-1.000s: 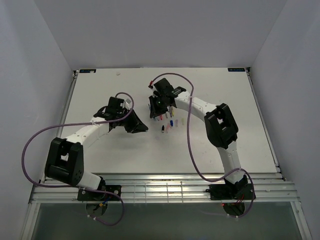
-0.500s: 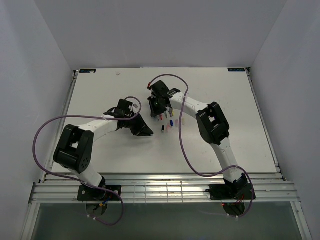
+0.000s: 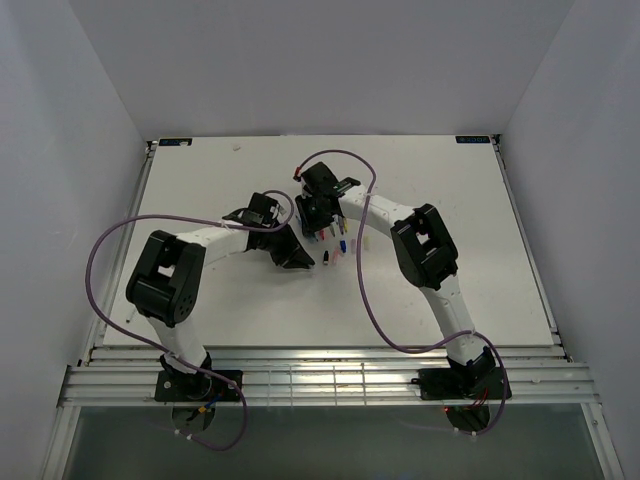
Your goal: Open the pen caps
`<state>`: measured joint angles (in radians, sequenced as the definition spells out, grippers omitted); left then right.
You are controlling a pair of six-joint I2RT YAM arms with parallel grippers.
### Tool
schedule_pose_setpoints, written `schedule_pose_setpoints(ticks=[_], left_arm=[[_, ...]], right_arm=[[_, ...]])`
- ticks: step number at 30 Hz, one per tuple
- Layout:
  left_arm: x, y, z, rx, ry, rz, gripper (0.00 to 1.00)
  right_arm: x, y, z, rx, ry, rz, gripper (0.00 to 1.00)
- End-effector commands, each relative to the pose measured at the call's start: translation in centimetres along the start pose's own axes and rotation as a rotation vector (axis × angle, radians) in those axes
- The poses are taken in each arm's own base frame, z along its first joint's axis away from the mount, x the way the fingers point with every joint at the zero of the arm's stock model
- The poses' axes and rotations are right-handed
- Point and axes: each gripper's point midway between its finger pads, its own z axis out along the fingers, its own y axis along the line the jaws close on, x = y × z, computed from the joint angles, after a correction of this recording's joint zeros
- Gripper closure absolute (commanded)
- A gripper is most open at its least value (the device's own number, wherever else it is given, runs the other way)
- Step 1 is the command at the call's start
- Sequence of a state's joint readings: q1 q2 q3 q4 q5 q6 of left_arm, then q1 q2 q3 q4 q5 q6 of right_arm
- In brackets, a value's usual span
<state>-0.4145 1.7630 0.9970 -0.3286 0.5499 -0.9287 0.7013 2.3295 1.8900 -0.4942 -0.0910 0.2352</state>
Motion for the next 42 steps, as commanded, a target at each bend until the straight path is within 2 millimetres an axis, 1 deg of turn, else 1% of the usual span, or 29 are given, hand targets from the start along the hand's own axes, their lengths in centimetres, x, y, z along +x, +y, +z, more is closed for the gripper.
schedule_pose_setpoints(ticks=[1,6,11,15,18,23,26,27,29,30,32,33,34,35,36,37,38,39,40,41,42], left_arm=[[-1.1,-1.3,0.1,0.01,-0.02,0.034,0.75],[-2.0,-1.3,0.9,-0.01,-0.015,0.051,0.73],[-2.0,-0.6,1.3,-0.038,-0.002,0.06,0.69],[-1.9,-0.4,1.5,-0.041,0.006,0.07,0.67],[-1.8,-0.4,1.8,-0.032,0.024,0.083,0.65],[-1.9,-0.8,1.5,-0.017,0.016,0.11,0.6],[-1.9,-1.4,0.5,-0.007,-0.013,0.139,0.59],[-2.0,-2.0,-0.3,0.007,-0.036,0.159,0.59],[-2.1,-2.4,-1.4,0.001,-0.074,0.177,0.58],[-2.1,-3.3,-2.7,0.017,-0.108,0.199,0.58],[-2.3,-3.5,-4.2,-0.003,-0.165,0.22,0.57],[-2.6,-3.8,-5.1,-0.005,-0.197,0.232,0.57],[-2.8,-4.0,-6.9,-0.025,-0.256,0.252,0.56],[-3.0,-4.1,-7.8,-0.035,-0.286,0.262,0.55],[-2.9,-3.3,-8.6,-0.068,-0.296,0.256,0.55],[-3.2,-3.2,-10.2,-0.077,-0.337,0.255,0.54],[-3.8,-2.3,-11.1,-0.122,-0.374,0.256,0.53],[-3.3,-0.6,-11.9,-0.187,-0.361,0.227,0.53],[-4.1,0.5,-13.6,-0.224,-0.4,0.197,0.52],[-4.8,1.9,-14.9,-0.292,-0.443,0.188,0.52],[-4.5,3.7,-16.1,-0.359,-0.44,0.172,0.52]], right_arm=[[1.9,-0.4,0.8,-0.002,0.057,-0.002,0.7],[2.3,-0.2,0.6,-0.018,0.071,0.011,0.69],[2.8,0.1,0.4,-0.037,0.08,0.014,0.68],[2.7,1.1,0.0,-0.103,0.078,0.013,0.63],[2.6,1.2,-0.3,-0.114,0.075,0.017,0.6],[2.5,1.4,-0.8,-0.136,0.073,0.02,0.59],[1.6,1.9,-1.7,-0.155,0.044,0.0,0.59],[1.0,2.2,-2.3,-0.165,0.024,-0.007,0.59],[0.1,2.3,-3.1,-0.171,0.0,-0.011,0.58],[-0.6,2.6,-3.9,-0.178,-0.02,-0.014,0.58],[-1.6,2.7,-4.9,-0.18,-0.051,-0.02,0.56],[-2.5,3.2,-6.1,-0.192,-0.078,-0.028,0.54],[-3.2,3.4,-7.0,-0.198,-0.105,-0.034,0.5],[-3.5,3.6,-7.4,-0.2,-0.115,-0.036,0.5],[-4.1,3.8,-7.9,-0.202,-0.128,-0.037,0.48],[-4.4,3.8,-8.3,-0.199,-0.135,-0.035,0.47],[-4.8,3.9,-8.8,-0.197,-0.146,-0.036,0.46],[-5.0,3.8,-9.3,-0.185,-0.148,-0.038,0.45],[-5.1,3.7,-9.6,-0.174,-0.148,-0.036,0.44],[-5.3,3.5,-10.3,-0.149,-0.156,-0.035,0.43],[-4.7,3.1,-10.6,-0.132,-0.131,-0.021,0.42]])
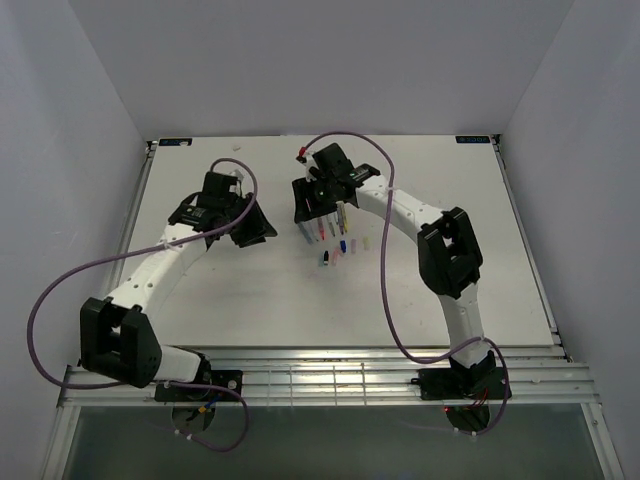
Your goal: Open the pen caps
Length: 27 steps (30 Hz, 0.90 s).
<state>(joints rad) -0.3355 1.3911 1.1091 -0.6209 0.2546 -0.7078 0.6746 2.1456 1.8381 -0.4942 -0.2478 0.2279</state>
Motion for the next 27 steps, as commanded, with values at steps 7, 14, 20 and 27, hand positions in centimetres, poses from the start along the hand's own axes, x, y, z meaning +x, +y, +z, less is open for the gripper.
schedule_pose_setpoints(ticks=[7,14,20,27], left_arm=[[-2.6,18.3,-9.4,-0.626,-0.127,0.078,0.33],[-8.2,23.9,-12.1,-0.897,-0.114,0.276,0.26],[-5.8,26.6,-10.9,-0.739,-0.139,0.311,0.27],[-2.5,29.8,-10.7,-0.653,-0.18,0.556,0.28]], right_arm=[[1.7,3.7,-9.2,-0.026,-0.017,0.047,0.38],[8.2,8.0,-15.1,-0.166,0.027,0.051,0.35],[11.2,10.1,-18.7,-0.236,0.022,0.038,0.35],[14.5,10.9,-20.2,-0.322,0.004,0.064,0.35]])
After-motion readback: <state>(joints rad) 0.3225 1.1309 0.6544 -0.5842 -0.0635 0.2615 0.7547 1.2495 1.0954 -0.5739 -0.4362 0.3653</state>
